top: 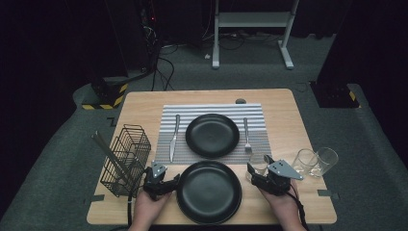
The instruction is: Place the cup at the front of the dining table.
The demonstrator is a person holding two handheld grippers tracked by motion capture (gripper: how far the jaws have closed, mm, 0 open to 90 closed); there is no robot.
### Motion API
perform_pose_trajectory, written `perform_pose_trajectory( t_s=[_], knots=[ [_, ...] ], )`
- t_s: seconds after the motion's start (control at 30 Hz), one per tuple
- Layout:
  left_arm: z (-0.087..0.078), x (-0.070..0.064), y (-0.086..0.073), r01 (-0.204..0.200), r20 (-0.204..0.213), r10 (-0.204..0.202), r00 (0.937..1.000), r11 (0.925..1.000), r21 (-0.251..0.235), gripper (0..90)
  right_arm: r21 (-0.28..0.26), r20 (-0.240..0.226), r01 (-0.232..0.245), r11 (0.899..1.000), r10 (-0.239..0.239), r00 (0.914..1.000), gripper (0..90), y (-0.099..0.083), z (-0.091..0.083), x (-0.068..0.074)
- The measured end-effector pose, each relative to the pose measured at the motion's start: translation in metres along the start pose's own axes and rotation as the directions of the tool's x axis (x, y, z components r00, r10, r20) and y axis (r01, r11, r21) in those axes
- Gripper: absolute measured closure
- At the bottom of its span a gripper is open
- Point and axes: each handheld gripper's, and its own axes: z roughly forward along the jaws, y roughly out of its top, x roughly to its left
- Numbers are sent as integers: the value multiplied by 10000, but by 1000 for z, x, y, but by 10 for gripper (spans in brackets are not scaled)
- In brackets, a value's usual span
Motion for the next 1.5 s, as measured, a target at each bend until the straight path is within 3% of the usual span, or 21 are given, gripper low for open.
perform_pose_trajectory(
  t_s=[1.5],
  knots=[
    [0, -1, 0, 37, -79, -37, 10000, 10000, -3, 294, 544, -13, 14, 9985, -13, 10000, 291, 5, 0, 0]
  ],
)
